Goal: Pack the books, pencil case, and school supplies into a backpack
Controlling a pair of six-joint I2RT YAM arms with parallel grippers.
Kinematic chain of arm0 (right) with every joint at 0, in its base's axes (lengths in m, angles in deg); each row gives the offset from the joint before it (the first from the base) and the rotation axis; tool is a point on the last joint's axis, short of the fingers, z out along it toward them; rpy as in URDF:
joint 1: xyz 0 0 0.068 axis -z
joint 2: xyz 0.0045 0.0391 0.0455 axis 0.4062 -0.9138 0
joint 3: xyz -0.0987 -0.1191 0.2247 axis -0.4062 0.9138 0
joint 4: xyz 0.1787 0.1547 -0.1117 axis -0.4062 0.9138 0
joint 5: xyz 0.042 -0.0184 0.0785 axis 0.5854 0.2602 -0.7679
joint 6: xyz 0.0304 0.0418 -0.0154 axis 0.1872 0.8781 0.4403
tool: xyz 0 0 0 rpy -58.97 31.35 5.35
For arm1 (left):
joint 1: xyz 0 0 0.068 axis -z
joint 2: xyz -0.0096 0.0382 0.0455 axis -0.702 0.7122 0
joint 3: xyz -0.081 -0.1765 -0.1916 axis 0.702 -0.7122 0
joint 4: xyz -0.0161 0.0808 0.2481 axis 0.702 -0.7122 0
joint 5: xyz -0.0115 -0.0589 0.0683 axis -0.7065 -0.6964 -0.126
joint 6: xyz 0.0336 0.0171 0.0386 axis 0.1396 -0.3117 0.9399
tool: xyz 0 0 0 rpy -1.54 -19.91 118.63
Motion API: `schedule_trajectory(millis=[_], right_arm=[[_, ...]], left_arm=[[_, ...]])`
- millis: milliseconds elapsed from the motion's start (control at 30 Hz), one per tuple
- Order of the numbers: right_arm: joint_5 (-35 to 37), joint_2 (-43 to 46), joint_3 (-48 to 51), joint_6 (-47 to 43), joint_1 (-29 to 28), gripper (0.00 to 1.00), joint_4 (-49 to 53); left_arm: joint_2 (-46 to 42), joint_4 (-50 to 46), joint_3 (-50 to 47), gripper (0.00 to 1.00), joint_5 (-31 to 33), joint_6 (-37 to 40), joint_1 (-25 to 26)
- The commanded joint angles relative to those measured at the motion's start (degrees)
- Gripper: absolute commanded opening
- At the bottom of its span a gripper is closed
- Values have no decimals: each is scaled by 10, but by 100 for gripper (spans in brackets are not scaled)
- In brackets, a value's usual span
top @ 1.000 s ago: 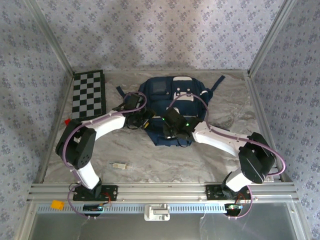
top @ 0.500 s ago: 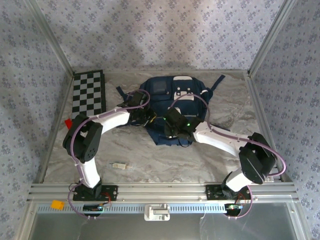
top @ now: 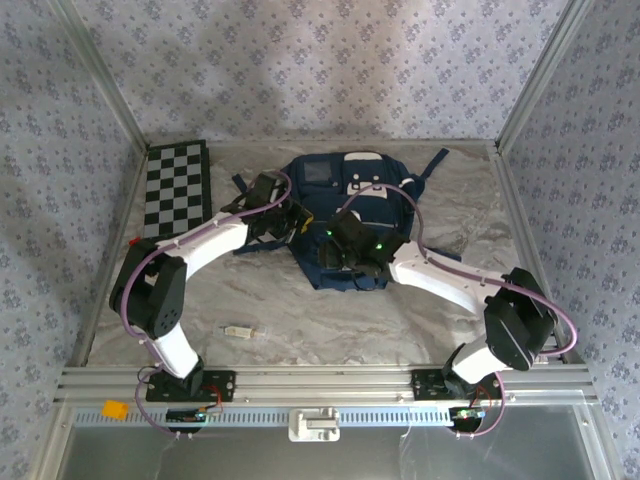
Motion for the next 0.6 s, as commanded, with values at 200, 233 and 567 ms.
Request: schedule_trajectory(millis=[200,233,567], right_arm=[[70,18,-7,56,-8,53,49],[68,21,-1,43,-7,53,38],[39,18,18,2,-9,53,6]], left_arm=[[-42,50,38,0,-30,-73,-12],[-43,52,39,0,-31,-73,-14],[-53,37,68,0,-21,-73,-13]])
